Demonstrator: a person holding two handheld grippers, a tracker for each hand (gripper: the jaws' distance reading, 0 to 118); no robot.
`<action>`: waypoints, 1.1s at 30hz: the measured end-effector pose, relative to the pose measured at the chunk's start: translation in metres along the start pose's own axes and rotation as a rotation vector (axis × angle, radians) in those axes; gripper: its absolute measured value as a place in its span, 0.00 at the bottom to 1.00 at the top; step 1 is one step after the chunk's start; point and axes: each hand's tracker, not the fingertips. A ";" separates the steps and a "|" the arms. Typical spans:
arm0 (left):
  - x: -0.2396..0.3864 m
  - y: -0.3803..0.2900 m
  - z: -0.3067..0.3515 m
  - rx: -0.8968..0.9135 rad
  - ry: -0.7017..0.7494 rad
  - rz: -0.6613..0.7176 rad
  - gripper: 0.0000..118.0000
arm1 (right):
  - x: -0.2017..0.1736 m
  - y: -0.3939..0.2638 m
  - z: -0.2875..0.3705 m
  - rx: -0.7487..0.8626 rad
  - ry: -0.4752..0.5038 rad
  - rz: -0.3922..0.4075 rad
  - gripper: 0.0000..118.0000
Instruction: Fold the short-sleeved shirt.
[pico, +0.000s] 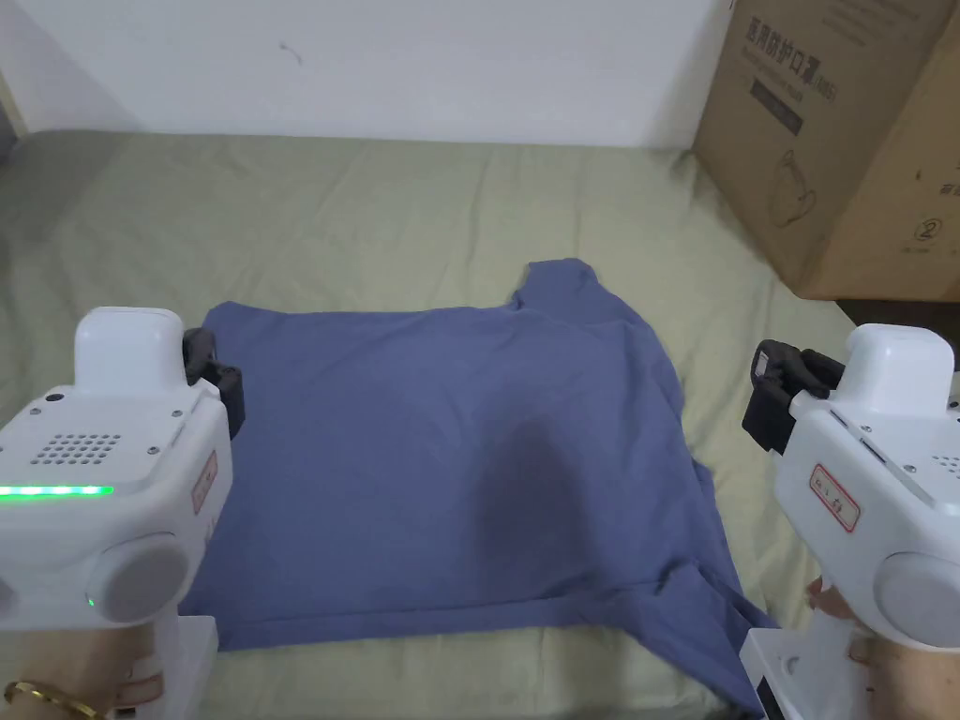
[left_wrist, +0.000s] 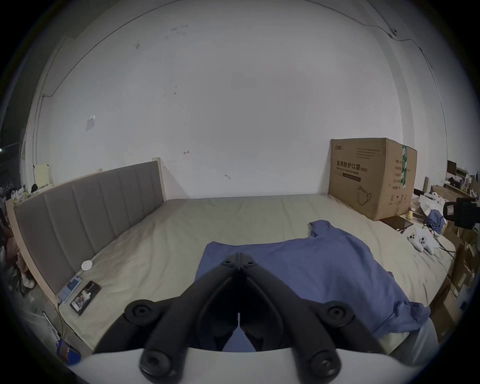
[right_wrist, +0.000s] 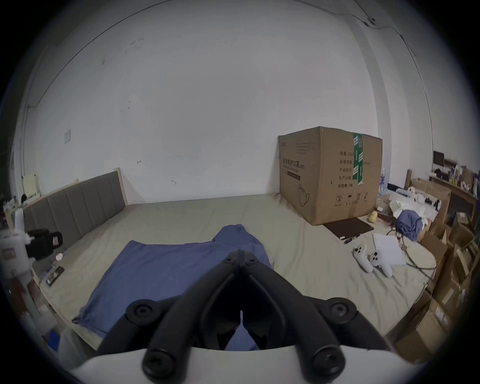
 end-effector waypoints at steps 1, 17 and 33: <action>-0.001 -0.001 0.000 0.008 0.009 -0.002 0.00 | 0.001 0.000 -0.001 -0.006 0.005 -0.024 0.00; -0.072 -0.010 -0.023 -0.377 0.004 0.252 0.97 | 0.006 -0.008 -0.001 -0.058 0.000 -0.028 0.00; -0.101 -0.107 -0.055 -0.974 0.215 0.145 0.05 | 0.025 -0.035 -0.011 -0.152 -0.037 -0.047 0.00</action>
